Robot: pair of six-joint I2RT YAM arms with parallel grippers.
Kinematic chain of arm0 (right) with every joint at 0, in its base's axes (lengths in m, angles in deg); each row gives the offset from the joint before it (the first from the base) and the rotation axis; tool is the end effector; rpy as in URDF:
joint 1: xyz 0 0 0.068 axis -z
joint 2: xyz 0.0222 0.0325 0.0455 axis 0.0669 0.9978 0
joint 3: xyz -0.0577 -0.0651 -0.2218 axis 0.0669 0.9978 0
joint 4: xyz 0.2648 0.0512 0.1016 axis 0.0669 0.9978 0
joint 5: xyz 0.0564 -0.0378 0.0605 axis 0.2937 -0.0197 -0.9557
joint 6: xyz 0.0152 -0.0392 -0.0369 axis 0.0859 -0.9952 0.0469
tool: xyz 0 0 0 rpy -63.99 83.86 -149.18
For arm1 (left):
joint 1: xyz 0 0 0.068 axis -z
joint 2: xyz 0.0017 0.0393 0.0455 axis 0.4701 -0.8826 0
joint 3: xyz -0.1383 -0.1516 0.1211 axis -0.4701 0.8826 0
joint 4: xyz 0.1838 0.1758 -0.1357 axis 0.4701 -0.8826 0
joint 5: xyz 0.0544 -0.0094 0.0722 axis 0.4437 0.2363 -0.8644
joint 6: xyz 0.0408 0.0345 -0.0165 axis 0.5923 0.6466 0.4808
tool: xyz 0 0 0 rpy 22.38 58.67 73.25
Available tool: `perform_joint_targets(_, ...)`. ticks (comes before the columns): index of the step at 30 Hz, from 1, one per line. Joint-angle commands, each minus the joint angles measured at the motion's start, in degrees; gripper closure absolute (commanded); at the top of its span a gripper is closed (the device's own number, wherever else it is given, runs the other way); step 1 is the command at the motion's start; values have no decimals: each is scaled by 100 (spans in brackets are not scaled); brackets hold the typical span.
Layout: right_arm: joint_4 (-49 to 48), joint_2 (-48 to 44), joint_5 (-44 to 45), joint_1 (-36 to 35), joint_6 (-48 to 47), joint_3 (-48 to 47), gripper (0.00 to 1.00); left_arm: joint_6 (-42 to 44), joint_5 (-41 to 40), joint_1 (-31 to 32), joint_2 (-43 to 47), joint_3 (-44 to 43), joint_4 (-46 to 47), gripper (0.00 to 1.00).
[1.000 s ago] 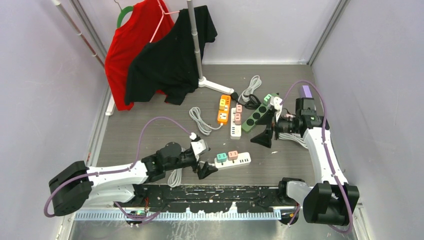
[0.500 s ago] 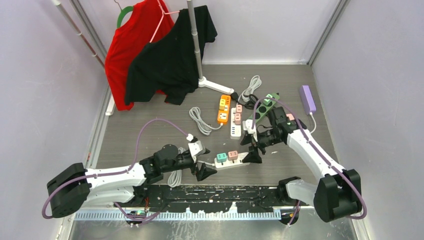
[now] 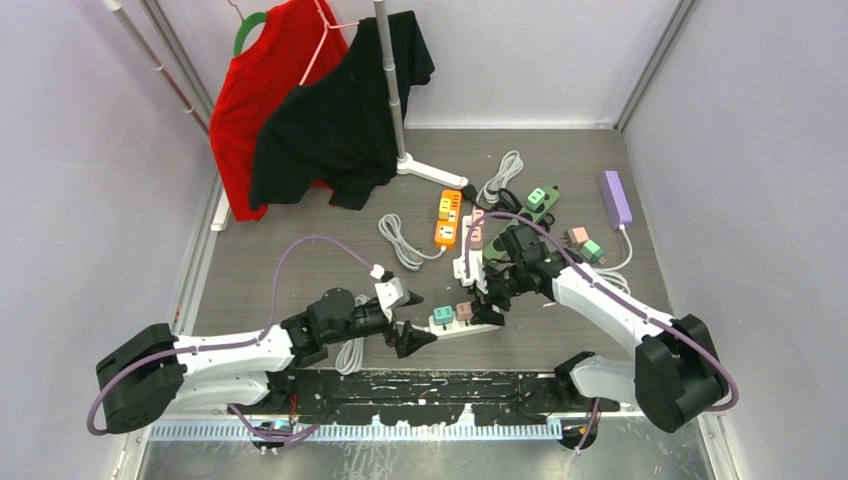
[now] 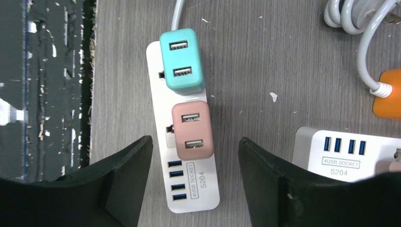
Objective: Pull the plug off the socket
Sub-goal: Remove the plug from the socket.
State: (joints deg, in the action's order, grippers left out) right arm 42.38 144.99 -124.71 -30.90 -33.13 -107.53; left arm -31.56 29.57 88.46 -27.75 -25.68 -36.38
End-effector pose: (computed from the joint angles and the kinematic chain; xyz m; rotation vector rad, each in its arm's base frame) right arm 0.2121 0.1383 0.1572 -1.7542 1.6417 0.7908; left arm 0.1188 -0.2263 0.1502 0.9516 1.5699 -1.0644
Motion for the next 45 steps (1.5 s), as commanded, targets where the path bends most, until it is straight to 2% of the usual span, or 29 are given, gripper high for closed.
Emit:
perform_joint_targets(1, -594, 159, 482, -279, 231, -14, 33, -45, -54, 24, -75, -58, 538, 12)
perform_joint_targets(5, -530, 219, 466, -388, 139, -42, 47, -6, -28, 22, -200, -86, 570, 11)
perform_joint_targets(9, -372, 180, 305, -409, -103, -43, 61, 161, 42, 22, -397, -84, 659, 3)
perform_joint_targets(12, -170, 157, 148, -421, -368, -52, 74, 511, 6, 22, -562, -130, 595, 2)
perform_joint_targets(15, 202, 166, 25, -422, -804, -98, 90, 1189, 121, 29, -706, -308, 247, 5)
perform_joint_targets(20, 375, 168, -19, -421, -1059, -115, 93, 1814, 1, 22, -984, -639, -191, 12)
perform_joint_targets(27, 421, 196, -63, -422, -1089, -134, 93, 1795, 211, 21, -1869, -1013, 130, 29)
perform_joint_targets(32, 441, 189, -91, -422, -1090, -150, 93, 1681, 369, 24, -2462, -1227, 420, 37)
perform_joint_targets(35, 450, 191, -102, -422, -1090, -148, 94, 1637, 396, 24, -2632, -1272, 499, 63)
perform_joint_targets(40, 368, 224, -347, -428, -968, -141, 94, 1459, 500, 24, -2746, -1208, 604, 94)
perform_joint_targets(42, 139, 211, -479, -474, -675, -120, 94, 1377, 525, 22, -2813, -1166, 659, 100)
perform_joint_targets(45, -520, 198, -531, -503, 99, -59, 96, 1229, 514, 28, -2904, -1045, 850, 100)
